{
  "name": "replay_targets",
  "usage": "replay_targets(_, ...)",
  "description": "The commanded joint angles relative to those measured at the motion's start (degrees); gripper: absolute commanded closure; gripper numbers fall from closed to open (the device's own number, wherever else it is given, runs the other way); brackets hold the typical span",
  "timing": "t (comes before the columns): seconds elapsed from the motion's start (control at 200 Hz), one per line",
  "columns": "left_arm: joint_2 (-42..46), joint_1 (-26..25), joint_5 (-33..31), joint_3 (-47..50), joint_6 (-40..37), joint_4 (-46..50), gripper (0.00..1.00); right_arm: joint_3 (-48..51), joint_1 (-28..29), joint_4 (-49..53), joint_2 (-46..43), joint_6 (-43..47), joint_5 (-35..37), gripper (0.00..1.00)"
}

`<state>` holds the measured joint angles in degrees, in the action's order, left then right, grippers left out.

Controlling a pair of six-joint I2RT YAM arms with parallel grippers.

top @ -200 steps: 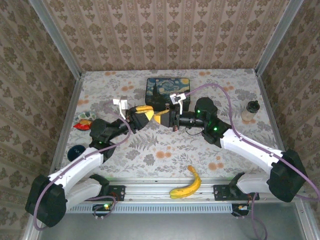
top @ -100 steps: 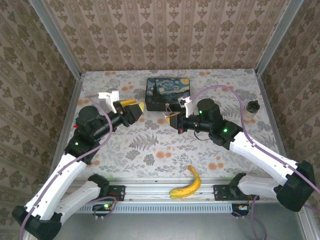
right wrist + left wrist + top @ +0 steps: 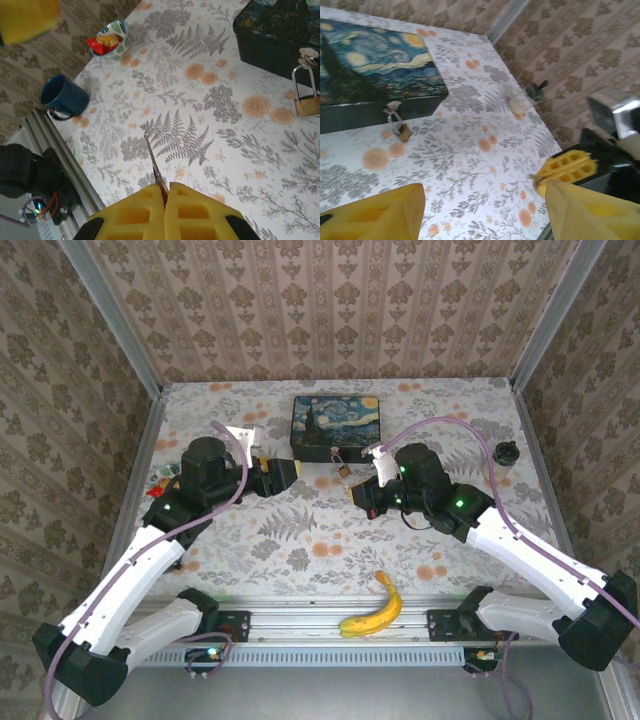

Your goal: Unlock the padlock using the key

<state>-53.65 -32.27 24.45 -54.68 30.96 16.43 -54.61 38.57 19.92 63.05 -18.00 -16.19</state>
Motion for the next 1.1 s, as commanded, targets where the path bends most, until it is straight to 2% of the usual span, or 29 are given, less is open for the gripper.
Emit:
replay_targets(0.0, -1.39, -0.25, 6.64, -2.58, -4.27, -0.97, 0.35, -2.16, 0.46, 3.67, -1.30, 2.83, 0.94, 1.00)
replay_targets(0.11, -3.17, -0.25, 10.66, -3.11, -6.06, -1.58, 0.35, -2.32, 0.45, 3.81, -1.26, 3.79, -0.43, 1.00)
replay_targets(0.22, -4.09, -0.25, 12.03, -2.63, -6.41, -3.30, 0.37, -2.31, 0.44, 4.07, -1.26, 4.79, -1.47, 1.00)
replay_targets(0.425, -5.32, -0.17, 22.32, -2.19, -8.84, -6.06, 0.42, -2.25, 0.43, 3.55, -1.26, 5.78, -4.67, 1.00)
replay_targets(0.575, -5.69, -0.16, 27.64, -2.21, -11.62, -6.24, 0.44, -2.50, 0.40, 3.54, -1.09, 6.72, -6.88, 1.00)
replay_targets(1.095, -11.05, -0.60, 31.79, -2.45, -15.97, -1.80, 0.49, -2.93, 0.41, 2.11, -1.26, 7.80, -14.03, 1.00)
